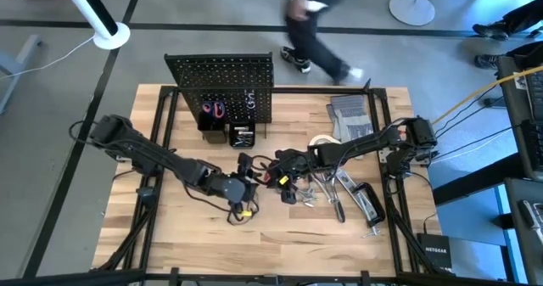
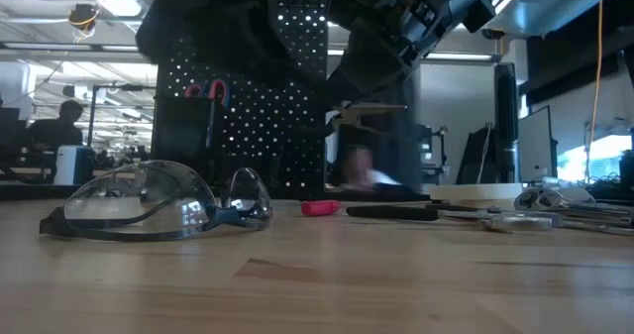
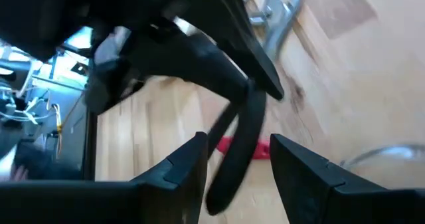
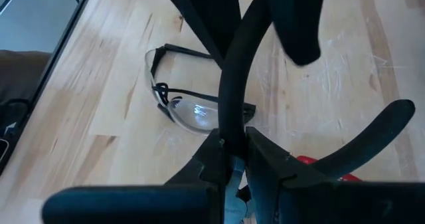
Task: Hang tools onto peg board
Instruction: Put the pliers into the left pegboard organizer bin
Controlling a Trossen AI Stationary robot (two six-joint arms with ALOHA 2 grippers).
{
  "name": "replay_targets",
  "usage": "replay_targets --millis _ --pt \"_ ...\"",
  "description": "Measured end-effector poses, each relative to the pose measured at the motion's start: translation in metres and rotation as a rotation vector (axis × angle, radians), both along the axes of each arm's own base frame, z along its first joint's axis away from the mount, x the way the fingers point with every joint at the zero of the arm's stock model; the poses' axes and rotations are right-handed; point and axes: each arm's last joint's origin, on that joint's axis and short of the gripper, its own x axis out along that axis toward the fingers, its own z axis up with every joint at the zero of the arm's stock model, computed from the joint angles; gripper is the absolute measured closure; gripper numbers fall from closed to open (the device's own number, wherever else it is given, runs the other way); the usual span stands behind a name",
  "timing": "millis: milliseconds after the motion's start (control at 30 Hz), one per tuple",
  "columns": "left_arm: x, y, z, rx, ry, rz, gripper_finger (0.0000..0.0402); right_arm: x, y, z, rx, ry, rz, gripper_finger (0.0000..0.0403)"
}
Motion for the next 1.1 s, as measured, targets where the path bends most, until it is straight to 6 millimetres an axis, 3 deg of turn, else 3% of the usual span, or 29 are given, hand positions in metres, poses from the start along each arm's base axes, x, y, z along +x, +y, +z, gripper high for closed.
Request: replay_targets --millis 200,467,767,933,1100 --pt "0.002 -0.001 -0.004 0.003 0.019 -0.030 0.0271 0.000 0.000 0.000 0.005 0.002 0.005 0.0365" --pt "0.001 -0.002 -0.005 0.009 0.056 -0.087 0.0373 -0.001 0.001 0.000 0.013 0.004 0.025 0.0360" --pt "0.001 -0.003 -0.005 -0.049 0.034 -0.055 0.0374 -0.001 0.000 0.004 0.006 -0.008 0.016 0.0312" --pt "-0.003 -0.009 -0.004 -0.114 0.025 -0.025 0.0374 -0.016 -0.002 0.034 -0.018 0.064 0.032 0.0299" --pt "-0.015 -0.013 0.004 -0.204 0.020 0.040 0.0374 -0.047 -0.001 0.069 -0.051 0.084 0.052 0.0299"
